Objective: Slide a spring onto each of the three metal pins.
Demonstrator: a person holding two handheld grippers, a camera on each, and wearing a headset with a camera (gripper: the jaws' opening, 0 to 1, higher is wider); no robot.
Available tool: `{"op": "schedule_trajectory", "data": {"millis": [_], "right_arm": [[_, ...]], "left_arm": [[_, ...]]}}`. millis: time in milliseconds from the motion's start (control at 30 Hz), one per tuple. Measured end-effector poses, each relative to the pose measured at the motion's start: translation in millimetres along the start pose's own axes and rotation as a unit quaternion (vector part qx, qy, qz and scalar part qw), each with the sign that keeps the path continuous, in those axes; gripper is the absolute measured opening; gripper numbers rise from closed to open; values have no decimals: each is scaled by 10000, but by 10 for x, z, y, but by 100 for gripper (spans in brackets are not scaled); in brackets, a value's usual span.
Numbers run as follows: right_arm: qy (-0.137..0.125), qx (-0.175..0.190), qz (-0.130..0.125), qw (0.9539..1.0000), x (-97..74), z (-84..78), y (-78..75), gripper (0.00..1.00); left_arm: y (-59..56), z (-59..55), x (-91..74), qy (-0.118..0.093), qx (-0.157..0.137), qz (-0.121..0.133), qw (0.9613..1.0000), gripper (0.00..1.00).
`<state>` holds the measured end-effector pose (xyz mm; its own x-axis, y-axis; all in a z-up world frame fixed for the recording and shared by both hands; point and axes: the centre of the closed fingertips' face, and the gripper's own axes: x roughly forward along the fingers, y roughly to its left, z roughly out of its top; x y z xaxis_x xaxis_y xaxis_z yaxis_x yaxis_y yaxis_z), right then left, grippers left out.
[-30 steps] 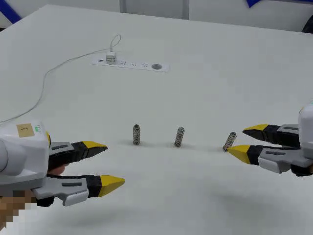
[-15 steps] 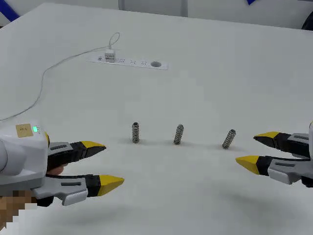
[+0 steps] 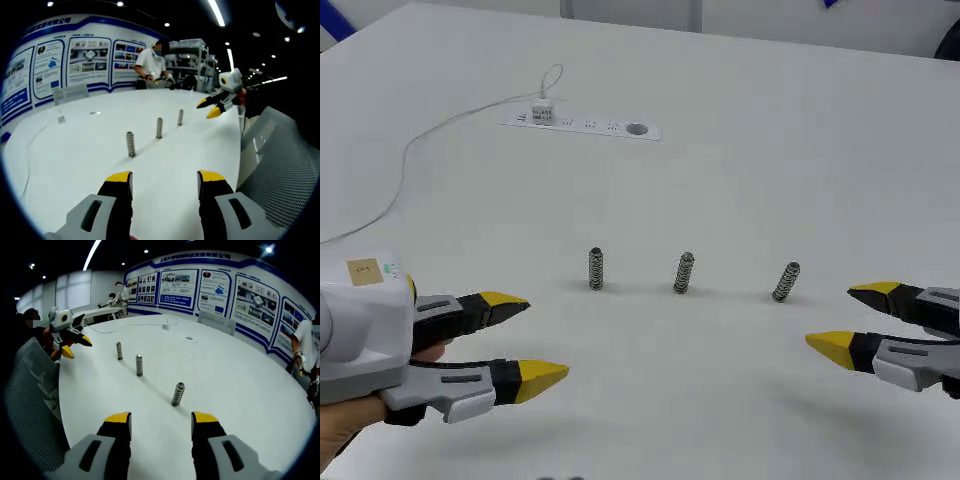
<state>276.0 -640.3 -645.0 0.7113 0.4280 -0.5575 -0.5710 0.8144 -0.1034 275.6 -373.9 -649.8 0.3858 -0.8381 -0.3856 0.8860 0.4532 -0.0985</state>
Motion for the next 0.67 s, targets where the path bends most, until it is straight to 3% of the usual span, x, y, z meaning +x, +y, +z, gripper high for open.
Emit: {"op": "schedule_trajectory", "data": {"millis": [667], "right_arm": [[1,169,-111,9998,-43,-78,-1,50]], "left_arm": [[27,-61,8,5,-119,51,9999,54]]}}
